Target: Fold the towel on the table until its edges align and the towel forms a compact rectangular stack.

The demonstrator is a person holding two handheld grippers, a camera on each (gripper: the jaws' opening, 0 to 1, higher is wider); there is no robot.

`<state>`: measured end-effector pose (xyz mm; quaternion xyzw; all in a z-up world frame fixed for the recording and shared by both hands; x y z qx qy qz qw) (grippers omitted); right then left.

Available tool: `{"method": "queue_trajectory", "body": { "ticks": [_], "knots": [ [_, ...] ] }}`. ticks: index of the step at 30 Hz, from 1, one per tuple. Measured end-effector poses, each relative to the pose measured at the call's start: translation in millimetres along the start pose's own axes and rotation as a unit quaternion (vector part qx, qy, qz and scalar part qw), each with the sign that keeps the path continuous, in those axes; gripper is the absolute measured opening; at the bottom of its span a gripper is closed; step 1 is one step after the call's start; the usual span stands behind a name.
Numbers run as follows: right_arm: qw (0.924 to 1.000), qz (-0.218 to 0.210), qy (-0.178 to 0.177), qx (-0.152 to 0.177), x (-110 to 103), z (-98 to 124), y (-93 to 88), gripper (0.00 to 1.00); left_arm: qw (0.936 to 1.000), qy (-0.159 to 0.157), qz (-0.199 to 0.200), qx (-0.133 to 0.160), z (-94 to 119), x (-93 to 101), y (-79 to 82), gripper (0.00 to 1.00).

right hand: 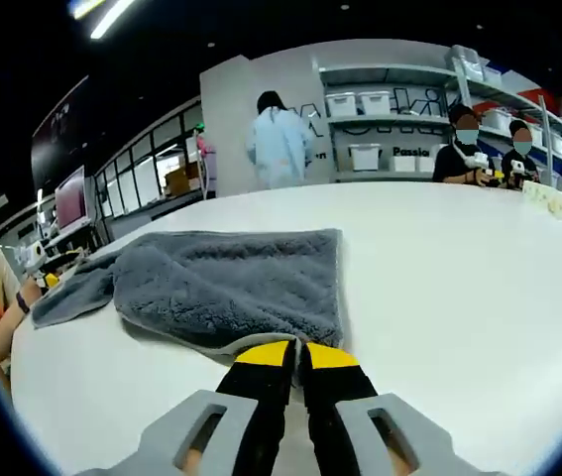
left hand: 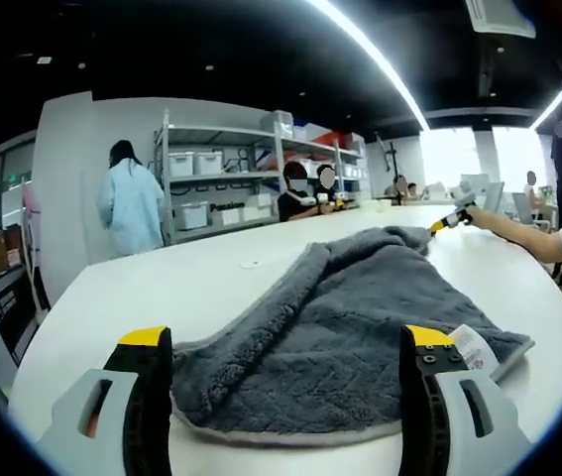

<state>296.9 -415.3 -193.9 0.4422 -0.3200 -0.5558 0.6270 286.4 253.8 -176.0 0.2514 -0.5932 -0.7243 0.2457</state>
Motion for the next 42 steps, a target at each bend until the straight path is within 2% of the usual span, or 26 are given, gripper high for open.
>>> {"method": "queue_trajectory", "body": {
  "ticks": [6,18,30,35,42],
  "knots": [
    [0.9994,-0.015,-0.030,0.007,13,0,5.0,0.01,1.0000,0.000,0.000,0.000,1,-2.0,0.2,0.94],
    [0.9967,-0.030,-0.074,0.015,23,3,7.8,0.01,1.0000,0.001,0.000,-0.003,4,-4.6,-0.4,0.93],
    [0.9981,-0.033,-0.045,0.027,20,8,10.1,0.05,1.0000,0.002,0.002,0.000,6,-7.7,0.9,0.93],
    [0.9960,-0.037,-0.046,0.066,24,13,15.9,0.13,1.0000,0.002,0.001,0.000,5,-6.2,1.4,0.93],
    [0.9913,-0.076,-0.029,0.103,35,19,20.9,0.16,1.0000,0.002,0.001,0.001,4,-3.3,1.5,0.93]
  ]
}}
Point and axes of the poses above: the point that each gripper's makers call its tool centre point, and the gripper's own axes: z roughly backward along the fingers, x roughly to its right, y roughly out of its top, the point moved 9 cm from there along z, roughly backward along the fingers, and after that the axes turned 9 degrees about -y, right-handed, at the moved point
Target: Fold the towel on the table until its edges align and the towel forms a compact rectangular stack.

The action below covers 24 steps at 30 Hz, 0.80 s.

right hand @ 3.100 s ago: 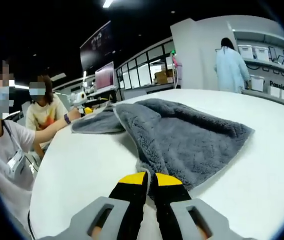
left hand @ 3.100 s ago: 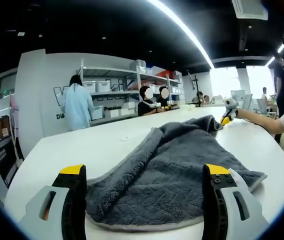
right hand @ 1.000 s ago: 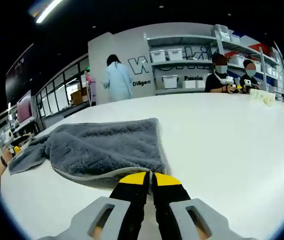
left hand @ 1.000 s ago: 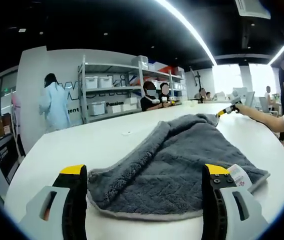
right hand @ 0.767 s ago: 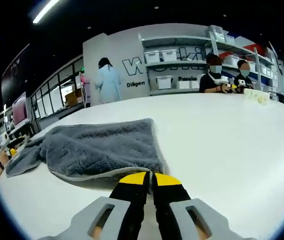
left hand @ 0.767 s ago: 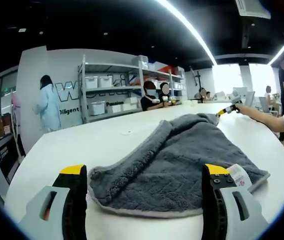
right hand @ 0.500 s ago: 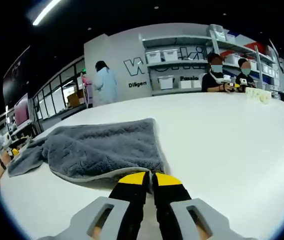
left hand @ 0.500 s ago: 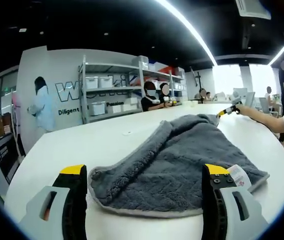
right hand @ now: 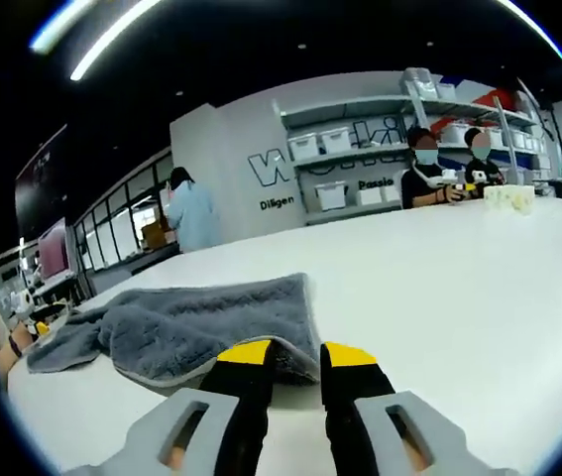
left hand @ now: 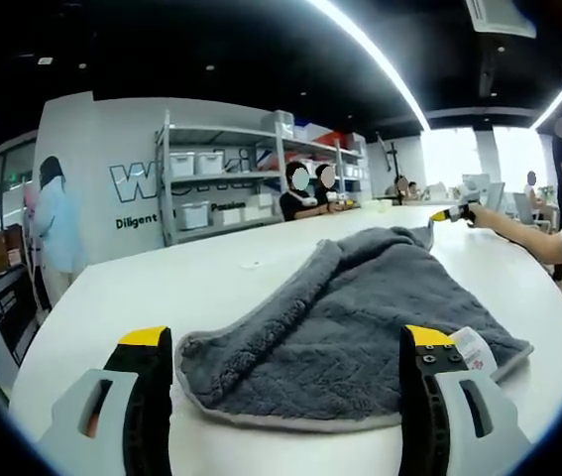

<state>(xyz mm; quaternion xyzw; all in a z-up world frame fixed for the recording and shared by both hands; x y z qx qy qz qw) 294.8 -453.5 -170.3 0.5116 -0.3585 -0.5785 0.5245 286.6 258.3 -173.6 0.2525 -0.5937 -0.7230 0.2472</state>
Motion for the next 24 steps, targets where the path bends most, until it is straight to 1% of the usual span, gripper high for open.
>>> {"method": "queue_trajectory", "body": {
  "ticks": [2,4,5,7,9,12,14,16,17,20,21,22,24],
  "knots": [
    [0.9997,-0.014,0.009,0.017,-5,4,0.0,0.17,1.0000,0.001,0.001,-0.001,-1,0.0,-0.3,0.93],
    [0.9993,-0.018,0.013,0.030,-7,7,1.2,0.18,1.0000,0.001,0.000,-0.002,-1,0.2,-0.4,0.93],
    [0.9992,-0.020,0.013,0.033,-6,8,2.2,0.18,1.0000,0.001,-0.001,-0.002,-1,0.2,-0.3,0.93],
    [0.9983,-0.023,0.017,0.050,-4,9,6.4,0.19,1.0000,0.000,0.000,0.000,-2,0.6,0.0,0.93],
    [0.9973,-0.028,0.022,0.064,-5,9,8.4,0.21,1.0000,0.000,0.000,0.000,-2,0.3,0.1,0.93],
    [0.9948,-0.034,0.043,0.087,-9,9,12.0,0.26,1.0000,0.001,0.000,-0.001,-2,1.0,-0.4,0.93],
    [0.9939,-0.028,0.047,0.096,-11,9,13.7,0.28,1.0000,0.001,-0.001,-0.001,-2,1.5,-0.6,0.93],
    [0.9926,-0.008,0.053,0.109,-15,9,17.7,0.29,1.0000,0.001,0.001,0.000,-2,0.8,-0.6,0.93],
    [0.9921,-0.001,0.055,0.113,-22,11,15.5,0.30,1.0000,0.001,0.001,0.000,-2,0.4,-0.7,0.93],
    [0.9901,0.017,0.059,0.126,-31,15,16.5,0.33,1.0000,0.002,0.001,-0.001,-2,-0.3,-1.1,0.93],
    [0.9898,0.024,0.058,0.128,-26,15,18.8,0.34,1.0000,0.001,0.001,-0.001,-2,-0.4,-1.1,0.93],
    [0.9894,0.035,0.056,0.129,-26,15,19.6,0.34,1.0000,0.001,0.001,-0.001,-2,-0.1,-1.2,0.93],
    [0.9886,0.052,0.053,0.131,-31,16,18.7,0.37,1.0000,0.001,0.001,-0.002,-2,0.3,-1.5,0.93]
  ]
}}
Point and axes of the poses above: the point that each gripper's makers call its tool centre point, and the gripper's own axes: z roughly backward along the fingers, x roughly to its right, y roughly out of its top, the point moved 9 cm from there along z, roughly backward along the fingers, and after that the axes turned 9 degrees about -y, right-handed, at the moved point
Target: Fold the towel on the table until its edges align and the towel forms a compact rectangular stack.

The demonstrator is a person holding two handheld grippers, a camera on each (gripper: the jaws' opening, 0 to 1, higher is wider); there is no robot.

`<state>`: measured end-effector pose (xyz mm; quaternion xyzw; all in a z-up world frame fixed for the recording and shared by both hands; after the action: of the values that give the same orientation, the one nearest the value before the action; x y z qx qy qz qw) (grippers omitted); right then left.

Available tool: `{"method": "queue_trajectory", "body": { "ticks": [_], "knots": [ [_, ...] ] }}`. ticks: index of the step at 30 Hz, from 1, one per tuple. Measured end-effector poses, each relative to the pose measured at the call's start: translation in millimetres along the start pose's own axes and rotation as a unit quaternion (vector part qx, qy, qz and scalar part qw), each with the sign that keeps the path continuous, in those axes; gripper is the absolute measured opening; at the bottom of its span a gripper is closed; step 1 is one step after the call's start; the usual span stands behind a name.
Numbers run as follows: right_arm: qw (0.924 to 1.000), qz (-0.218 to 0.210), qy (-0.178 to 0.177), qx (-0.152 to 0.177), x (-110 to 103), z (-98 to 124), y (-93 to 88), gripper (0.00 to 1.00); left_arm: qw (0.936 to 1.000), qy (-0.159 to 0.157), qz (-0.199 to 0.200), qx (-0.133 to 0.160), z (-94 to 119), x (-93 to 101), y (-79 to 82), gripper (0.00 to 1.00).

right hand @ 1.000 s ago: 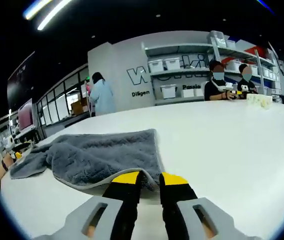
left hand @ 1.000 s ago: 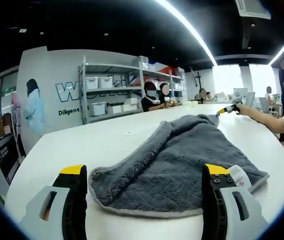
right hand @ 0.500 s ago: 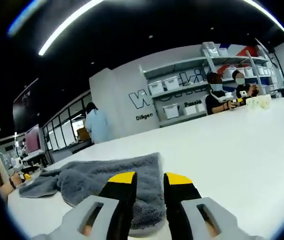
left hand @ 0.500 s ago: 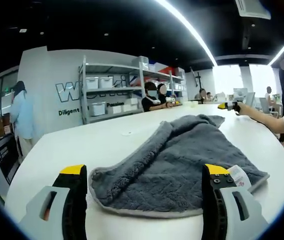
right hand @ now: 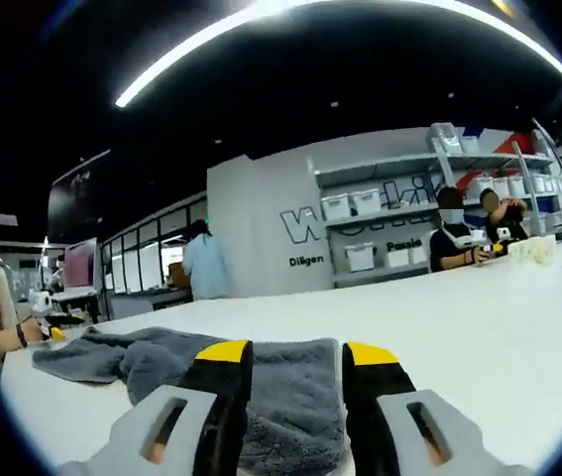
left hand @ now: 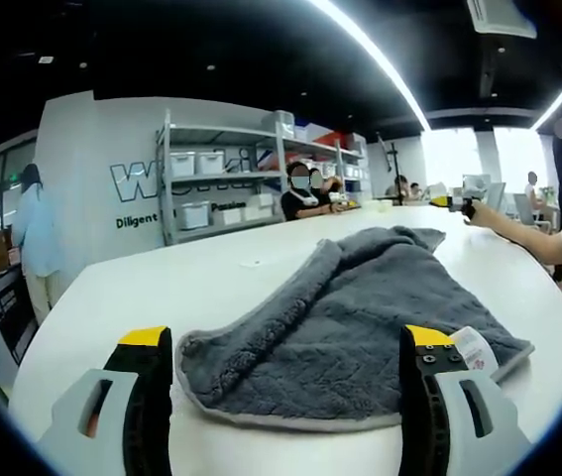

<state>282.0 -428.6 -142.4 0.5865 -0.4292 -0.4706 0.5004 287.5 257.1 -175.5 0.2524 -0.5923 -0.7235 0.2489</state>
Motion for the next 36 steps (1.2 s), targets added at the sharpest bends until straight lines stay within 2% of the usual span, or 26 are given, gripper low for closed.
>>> {"method": "queue_trajectory", "body": {
  "ticks": [2,10,17,28,36],
  "knots": [
    [1.0000,0.004,0.005,0.004,6,0,2.1,0.40,1.0000,0.001,0.000,-0.001,0,0.1,-0.5,0.93],
    [0.9994,0.023,0.021,0.014,-7,-5,1.0,0.55,1.0000,0.002,0.001,-0.002,0,-0.1,-1.0,0.93],
    [0.9987,0.038,0.033,0.004,-13,-10,-2.6,0.68,1.0000,0.002,0.001,-0.002,0,0.6,-1.3,0.93],
    [0.9976,0.054,0.043,0.000,-18,-15,-4.5,0.83,1.0000,0.005,0.002,-0.004,1,-2.3,-1.7,0.93],
    [0.9957,0.074,0.050,-0.023,-23,-19,-11.3,0.97,1.0000,0.007,0.004,-0.003,2,-2.7,-1.3,0.93]
  ]
}}
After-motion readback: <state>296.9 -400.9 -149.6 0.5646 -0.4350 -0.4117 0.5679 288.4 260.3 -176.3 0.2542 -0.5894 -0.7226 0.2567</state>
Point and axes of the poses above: the point that each gripper's makers call its tool centre point, and the gripper's own axes: z roughly backward along the fingers, x roughly to its right, y roughly out of its top, the point moved 9 cm from there along z, roughly backward along the fingers, and after that the axes turned 9 degrees about -y, right-handed, at the moved point
